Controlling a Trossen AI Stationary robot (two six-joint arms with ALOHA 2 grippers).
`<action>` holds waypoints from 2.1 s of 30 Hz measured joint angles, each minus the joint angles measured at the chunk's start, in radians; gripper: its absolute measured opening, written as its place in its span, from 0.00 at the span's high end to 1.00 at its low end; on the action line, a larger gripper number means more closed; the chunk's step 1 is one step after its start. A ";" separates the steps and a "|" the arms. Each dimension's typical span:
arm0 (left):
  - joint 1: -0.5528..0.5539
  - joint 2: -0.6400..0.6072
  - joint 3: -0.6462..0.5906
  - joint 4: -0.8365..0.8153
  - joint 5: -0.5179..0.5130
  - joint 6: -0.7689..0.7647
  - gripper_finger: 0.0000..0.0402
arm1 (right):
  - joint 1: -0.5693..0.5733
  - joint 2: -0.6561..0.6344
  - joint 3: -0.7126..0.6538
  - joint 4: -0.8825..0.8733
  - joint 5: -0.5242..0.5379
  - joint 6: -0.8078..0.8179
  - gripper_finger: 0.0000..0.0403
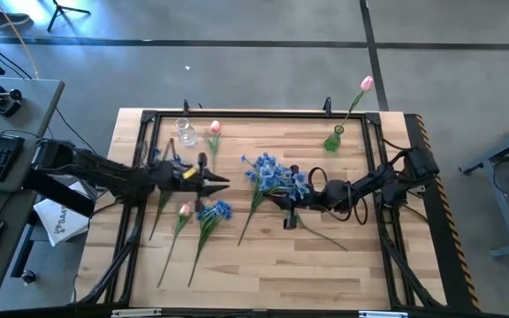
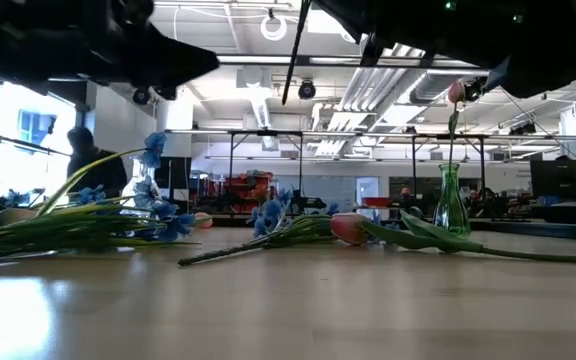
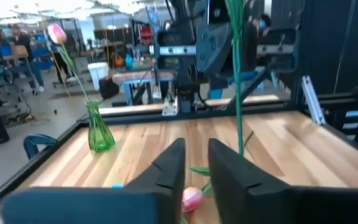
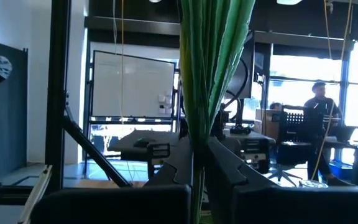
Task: Sort flowers into vase by color
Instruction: Put the top right blue flowers into the transparent vase
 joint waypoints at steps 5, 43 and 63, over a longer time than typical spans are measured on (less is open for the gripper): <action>0.000 0.140 0.094 -0.001 0.023 -0.017 0.65 | 0.000 0.000 0.000 0.000 0.007 -0.015 0.99; 0.007 0.393 0.471 -0.212 0.152 -0.043 0.95 | -0.006 -0.005 0.000 -0.149 0.139 0.003 0.86; 0.057 -0.061 0.117 -0.179 -0.483 0.037 1.00 | 0.153 -0.292 -0.001 -0.692 0.460 0.094 0.49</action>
